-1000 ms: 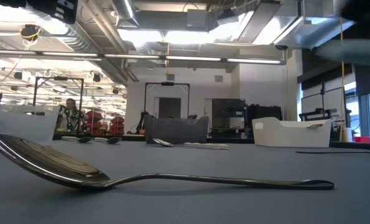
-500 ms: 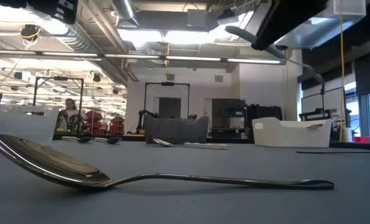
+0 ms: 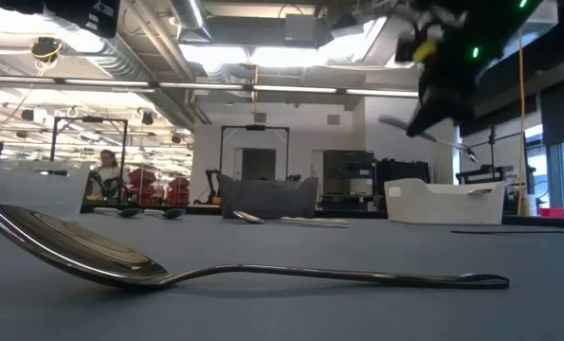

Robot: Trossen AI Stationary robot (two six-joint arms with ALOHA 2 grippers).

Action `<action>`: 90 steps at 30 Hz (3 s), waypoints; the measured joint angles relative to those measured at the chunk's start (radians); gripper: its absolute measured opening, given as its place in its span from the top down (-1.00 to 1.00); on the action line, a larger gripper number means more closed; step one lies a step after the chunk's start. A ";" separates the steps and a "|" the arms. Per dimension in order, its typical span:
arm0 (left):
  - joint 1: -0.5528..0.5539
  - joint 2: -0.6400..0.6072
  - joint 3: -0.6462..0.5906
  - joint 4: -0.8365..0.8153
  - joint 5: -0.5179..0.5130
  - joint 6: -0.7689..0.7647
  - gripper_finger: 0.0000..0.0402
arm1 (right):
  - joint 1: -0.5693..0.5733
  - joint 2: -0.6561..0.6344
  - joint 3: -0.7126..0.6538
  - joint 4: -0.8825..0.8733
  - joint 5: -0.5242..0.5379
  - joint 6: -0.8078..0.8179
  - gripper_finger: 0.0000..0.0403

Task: Sort silverware by color (type)
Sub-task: Put the light blue spoon into the white bin, then put the left black spoon into the black bin

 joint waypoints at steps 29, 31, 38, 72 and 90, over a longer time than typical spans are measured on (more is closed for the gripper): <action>0.000 0.000 0.000 0.000 -0.002 -0.009 0.47 | -0.708 -0.020 -0.169 0.409 -0.196 -0.493 0.89; 0.000 0.000 0.000 0.000 -0.002 -0.009 0.47 | -0.726 -0.020 -0.169 0.408 -0.196 -0.488 0.89; 0.000 0.000 0.000 0.000 -0.002 -0.008 0.47 | -0.744 -0.020 -0.169 0.407 -0.188 -0.469 0.68; -0.016 0.214 0.000 0.125 0.016 -0.085 0.47 | 0.302 0.358 -0.114 1.355 -0.633 -0.101 0.24; -0.025 0.214 0.000 0.127 0.014 -0.090 0.47 | 0.305 0.714 0.198 1.209 -0.780 -0.046 0.24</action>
